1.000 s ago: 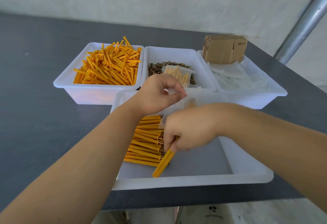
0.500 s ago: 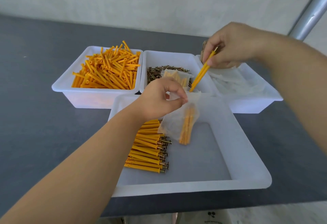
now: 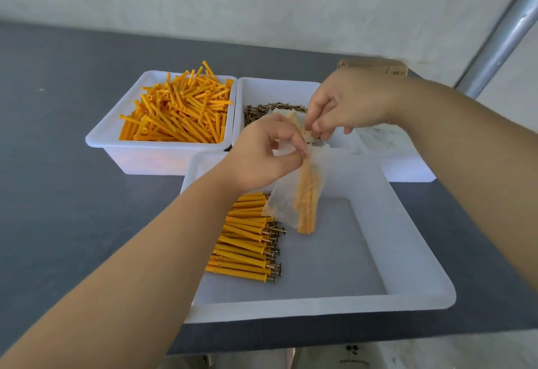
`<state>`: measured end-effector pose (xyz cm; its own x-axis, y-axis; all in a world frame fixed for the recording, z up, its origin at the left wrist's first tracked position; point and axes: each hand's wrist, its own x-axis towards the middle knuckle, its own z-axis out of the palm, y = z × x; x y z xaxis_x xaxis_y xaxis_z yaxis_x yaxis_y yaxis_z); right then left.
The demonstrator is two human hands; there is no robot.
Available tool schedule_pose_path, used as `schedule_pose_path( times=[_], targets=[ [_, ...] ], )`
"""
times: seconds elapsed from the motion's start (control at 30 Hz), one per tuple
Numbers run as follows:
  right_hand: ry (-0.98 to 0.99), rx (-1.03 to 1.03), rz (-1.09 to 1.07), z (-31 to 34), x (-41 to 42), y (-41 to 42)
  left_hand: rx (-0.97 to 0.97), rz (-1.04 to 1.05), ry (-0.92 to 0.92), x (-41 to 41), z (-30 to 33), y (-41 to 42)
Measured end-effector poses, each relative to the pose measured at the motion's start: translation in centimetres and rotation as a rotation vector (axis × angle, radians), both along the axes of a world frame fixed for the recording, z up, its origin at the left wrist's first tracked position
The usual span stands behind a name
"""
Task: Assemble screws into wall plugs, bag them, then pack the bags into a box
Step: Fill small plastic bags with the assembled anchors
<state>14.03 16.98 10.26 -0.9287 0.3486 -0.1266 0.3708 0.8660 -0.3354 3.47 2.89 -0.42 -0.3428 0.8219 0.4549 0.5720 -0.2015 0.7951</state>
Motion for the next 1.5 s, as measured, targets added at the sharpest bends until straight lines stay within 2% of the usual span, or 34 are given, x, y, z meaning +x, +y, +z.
schedule_pose_path(
  times=[0.1, 0.17, 0.23, 0.3, 0.4, 0.43, 0.57, 0.67, 0.83, 0.9, 1.03, 1.17, 1.37, 1.5],
  targets=[
    [0.159, 0.008, 0.033, -0.2, 1.7, -2.0, 0.009, 0.015, 0.016, 0.1, 0.0, 0.0],
    [0.124, -0.084, 0.080, -1.5, 2.7, -4.2, 0.005, 0.021, 0.061, 0.1, 0.0, 0.0],
    [0.149, -0.048, 0.084, -3.4, 3.1, -5.8, -0.017, 0.014, 0.106, -0.1, -0.1, -0.1],
    [0.310, 0.042, 0.018, -4.9, 3.3, -6.4, -0.033, 0.022, 0.085, -0.5, -0.1, -0.2],
    [0.509, 0.060, -0.096, -6.2, 3.8, -6.5, -0.013, 0.032, 0.043, -0.6, 0.0, -0.2],
    [0.495, 0.060, -0.093, -6.7, 3.9, -6.6, -0.014, 0.030, 0.040, -0.5, 0.0, -0.2],
    [0.207, 0.006, 0.041, -8.8, 3.3, -7.7, -0.037, 0.039, 0.075, -0.7, -0.1, -0.2],
    [0.091, -0.024, 0.090, -10.1, 2.4, -8.1, -0.024, 0.055, 0.038, -1.1, -0.4, -0.2],
    [-0.150, 0.197, 0.127, -12.3, 1.3, -8.8, -0.033, 0.044, 0.052, -0.8, -0.6, 0.1],
    [-0.189, 0.179, 0.095, -12.5, 1.1, -8.8, -0.033, 0.043, 0.053, -0.9, -0.6, 0.0],
    [-0.181, 0.020, 0.045, -12.5, 1.2, -8.6, -0.030, 0.045, 0.056, -1.1, -0.5, 0.1],
    [-0.014, -0.147, -0.058, -12.7, 1.4, -8.5, -0.016, 0.040, 0.049, -1.1, -0.6, 0.2],
    [0.125, -0.178, -0.105, -13.3, 1.4, -9.1, -0.009, 0.033, 0.049, -1.2, -0.5, 0.1],
    [0.185, -0.164, -0.063, -13.6, 1.4, -9.5, -0.006, 0.032, 0.035, -1.3, -0.5, 0.0]
  ],
)
